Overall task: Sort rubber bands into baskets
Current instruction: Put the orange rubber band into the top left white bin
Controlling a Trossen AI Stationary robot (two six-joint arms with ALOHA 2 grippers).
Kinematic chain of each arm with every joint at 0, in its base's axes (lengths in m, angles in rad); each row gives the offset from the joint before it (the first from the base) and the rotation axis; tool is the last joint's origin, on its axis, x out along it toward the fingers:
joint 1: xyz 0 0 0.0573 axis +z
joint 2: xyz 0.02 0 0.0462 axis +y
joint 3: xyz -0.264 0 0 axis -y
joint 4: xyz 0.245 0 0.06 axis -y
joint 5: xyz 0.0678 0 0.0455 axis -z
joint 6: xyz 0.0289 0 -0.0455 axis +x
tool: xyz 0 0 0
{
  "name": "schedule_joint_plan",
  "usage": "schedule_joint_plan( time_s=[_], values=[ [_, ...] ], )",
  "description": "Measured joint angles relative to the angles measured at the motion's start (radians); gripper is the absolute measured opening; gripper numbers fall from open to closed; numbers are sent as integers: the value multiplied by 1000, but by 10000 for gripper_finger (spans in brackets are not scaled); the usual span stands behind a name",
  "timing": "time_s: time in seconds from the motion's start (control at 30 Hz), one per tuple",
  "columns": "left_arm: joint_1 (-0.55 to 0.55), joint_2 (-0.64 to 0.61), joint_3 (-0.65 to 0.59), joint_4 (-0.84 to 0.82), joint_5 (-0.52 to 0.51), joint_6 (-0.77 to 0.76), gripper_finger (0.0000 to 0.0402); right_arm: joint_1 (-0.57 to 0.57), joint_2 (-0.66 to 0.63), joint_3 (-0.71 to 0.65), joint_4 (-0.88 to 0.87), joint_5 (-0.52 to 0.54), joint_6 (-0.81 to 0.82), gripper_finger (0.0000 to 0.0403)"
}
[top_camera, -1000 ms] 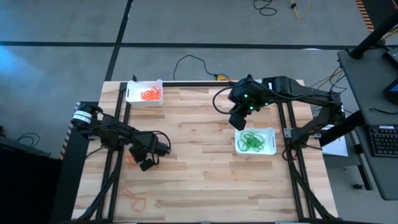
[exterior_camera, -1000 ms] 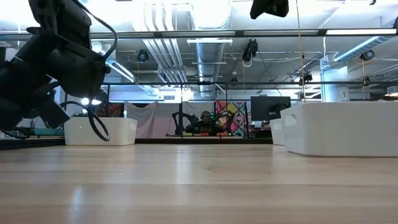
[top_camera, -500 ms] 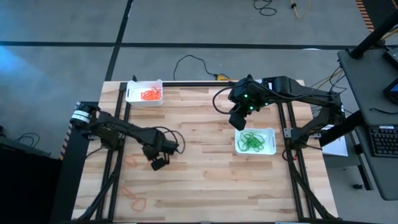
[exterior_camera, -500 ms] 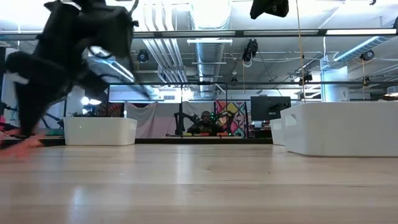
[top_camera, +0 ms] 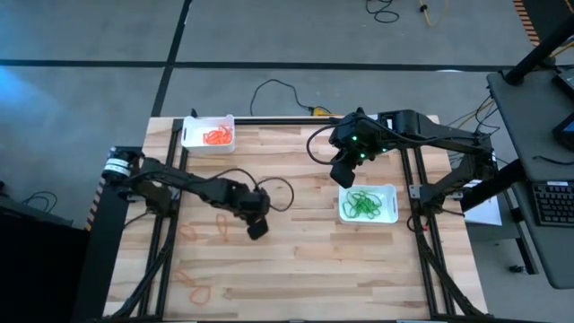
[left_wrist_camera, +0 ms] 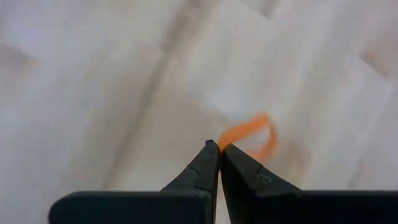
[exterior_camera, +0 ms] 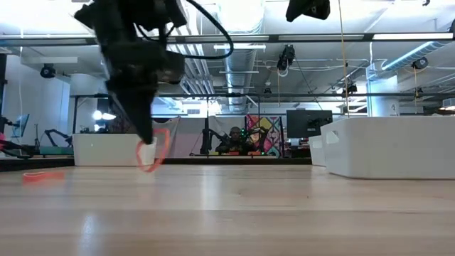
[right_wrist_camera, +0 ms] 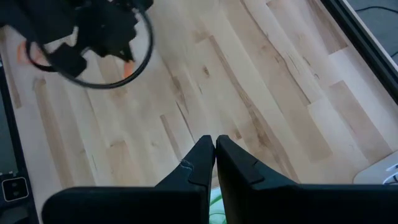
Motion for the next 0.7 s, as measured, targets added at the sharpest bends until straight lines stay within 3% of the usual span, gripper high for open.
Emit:
schedule_joint_plan(
  time_s=[0.3,0.5,0.7],
  values=[
    [203,-82,-1,-27,-77,25,0,0,0,0,0,0,0,13],
    [497,-189,20,-194,-232,73,0,0,0,0,0,0,0,13],
    [808,-252,79,-157,-294,204,0,0,0,0,0,0,0,13]
  ],
)
